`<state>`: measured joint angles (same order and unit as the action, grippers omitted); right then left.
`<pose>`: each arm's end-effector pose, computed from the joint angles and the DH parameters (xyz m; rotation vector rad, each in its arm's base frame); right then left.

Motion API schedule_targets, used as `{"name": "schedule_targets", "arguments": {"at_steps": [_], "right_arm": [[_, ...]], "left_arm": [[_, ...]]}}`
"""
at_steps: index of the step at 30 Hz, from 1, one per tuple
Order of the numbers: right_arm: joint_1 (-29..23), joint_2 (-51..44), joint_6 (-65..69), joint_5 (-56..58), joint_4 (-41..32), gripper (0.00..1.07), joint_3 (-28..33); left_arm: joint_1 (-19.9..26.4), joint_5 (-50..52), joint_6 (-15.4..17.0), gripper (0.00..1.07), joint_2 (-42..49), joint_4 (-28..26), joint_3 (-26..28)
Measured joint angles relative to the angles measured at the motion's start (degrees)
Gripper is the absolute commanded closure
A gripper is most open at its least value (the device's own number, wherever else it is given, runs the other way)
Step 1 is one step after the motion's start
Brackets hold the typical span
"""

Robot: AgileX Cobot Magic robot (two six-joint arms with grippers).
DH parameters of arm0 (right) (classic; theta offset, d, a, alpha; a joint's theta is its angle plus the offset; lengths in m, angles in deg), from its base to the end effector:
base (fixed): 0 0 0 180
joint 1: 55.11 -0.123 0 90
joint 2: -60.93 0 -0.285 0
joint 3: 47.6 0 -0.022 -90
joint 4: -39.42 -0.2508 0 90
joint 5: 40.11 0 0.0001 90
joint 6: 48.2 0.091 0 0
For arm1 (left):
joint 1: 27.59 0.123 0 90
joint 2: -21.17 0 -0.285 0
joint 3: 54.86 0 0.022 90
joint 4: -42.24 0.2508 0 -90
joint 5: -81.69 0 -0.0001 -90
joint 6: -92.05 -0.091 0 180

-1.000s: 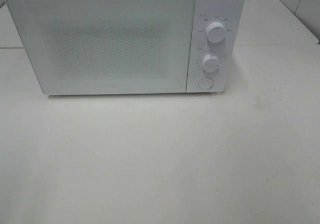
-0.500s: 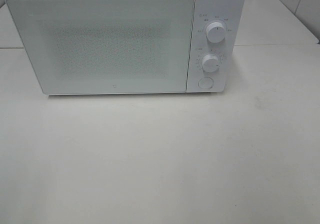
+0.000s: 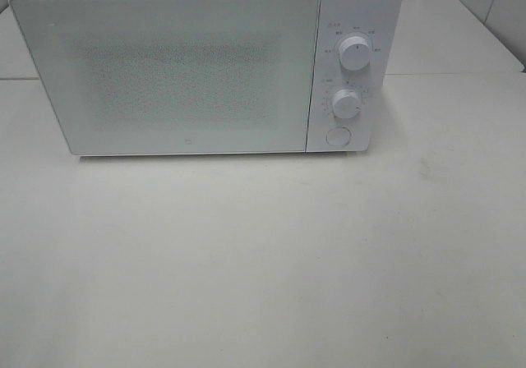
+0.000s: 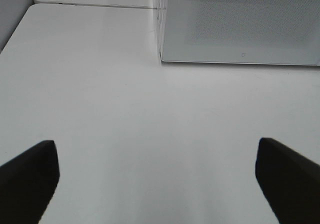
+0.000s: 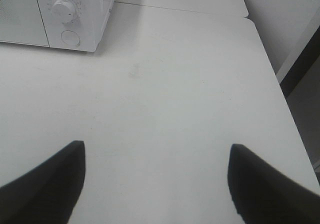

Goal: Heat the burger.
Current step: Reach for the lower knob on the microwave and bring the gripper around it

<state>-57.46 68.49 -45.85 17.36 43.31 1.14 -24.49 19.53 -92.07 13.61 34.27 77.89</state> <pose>-0.0027 -0.0053 0.2813 0.0008 1.9840 -0.0273 -0.0090 -0.0117 0.2823 0.0288 2.0346 -0.0870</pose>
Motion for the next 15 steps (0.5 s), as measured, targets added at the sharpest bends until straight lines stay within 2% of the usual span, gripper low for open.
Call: {"name": "schedule_targets", "arguments": {"at_steps": [15], "right_arm": [[0.0,0.0,0.0,-0.11,0.0,0.31,0.0]], "left_arm": [[0.0,0.0,0.0,0.07,0.0,0.0,0.0]]}}
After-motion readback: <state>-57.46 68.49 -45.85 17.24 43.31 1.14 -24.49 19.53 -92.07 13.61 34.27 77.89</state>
